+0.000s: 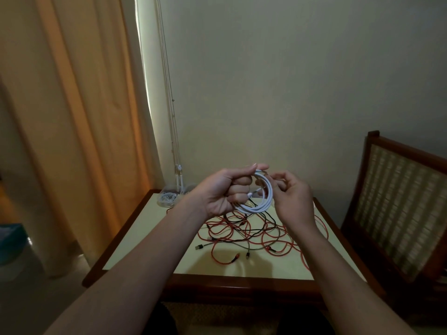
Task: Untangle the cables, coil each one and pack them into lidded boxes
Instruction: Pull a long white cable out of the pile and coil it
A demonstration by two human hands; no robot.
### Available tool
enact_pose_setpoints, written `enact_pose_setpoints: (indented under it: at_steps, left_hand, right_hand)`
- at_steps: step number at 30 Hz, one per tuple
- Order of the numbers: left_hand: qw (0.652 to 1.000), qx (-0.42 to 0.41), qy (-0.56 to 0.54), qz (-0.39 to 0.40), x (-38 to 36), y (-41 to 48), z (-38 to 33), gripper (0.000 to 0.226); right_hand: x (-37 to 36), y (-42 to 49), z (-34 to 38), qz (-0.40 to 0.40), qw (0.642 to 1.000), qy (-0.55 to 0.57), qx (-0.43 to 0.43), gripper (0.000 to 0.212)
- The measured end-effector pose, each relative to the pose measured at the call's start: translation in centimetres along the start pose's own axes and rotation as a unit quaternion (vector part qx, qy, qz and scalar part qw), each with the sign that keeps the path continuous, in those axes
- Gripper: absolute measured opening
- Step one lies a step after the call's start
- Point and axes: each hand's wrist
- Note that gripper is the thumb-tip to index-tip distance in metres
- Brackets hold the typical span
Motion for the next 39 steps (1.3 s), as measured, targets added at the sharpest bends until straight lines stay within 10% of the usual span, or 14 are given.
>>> enact_pose_setpoints:
  at_steps: [14,22,30,39]
  left_hand:
    - [0.992,-0.007,0.08,-0.095,0.6,0.3,0.0,0.031]
    - [0.959,-0.087,0.207,-0.172,0.5,0.5,0.3,0.03]
    - [0.904,-0.124,0.338,-0.229,-0.2,0.0,0.6,0.027]
    - [0.858,-0.133,0.386,-0.311,2.0,0.4,0.6,0.026]
  right_hand:
    - [0.8,0.6,1.2,0.101,0.894,0.334,-0.282,0.012]
    - [0.1,0.1,1.4,0.177,0.905,0.276,-0.272,0.042]
    - [-0.6,-0.6,1.4,0.207,0.969,0.048,-0.124,0.029]
    - [0.3,-0.6,2.0,0.312,0.938,-0.098,-0.116,0.015]
Point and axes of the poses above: each hand's wrist, its own y-axis towards the middle knuckle, its own x-axis out of the back of the hand, z = x × y, and after that the axes turned 13 degrees about x, right-handed
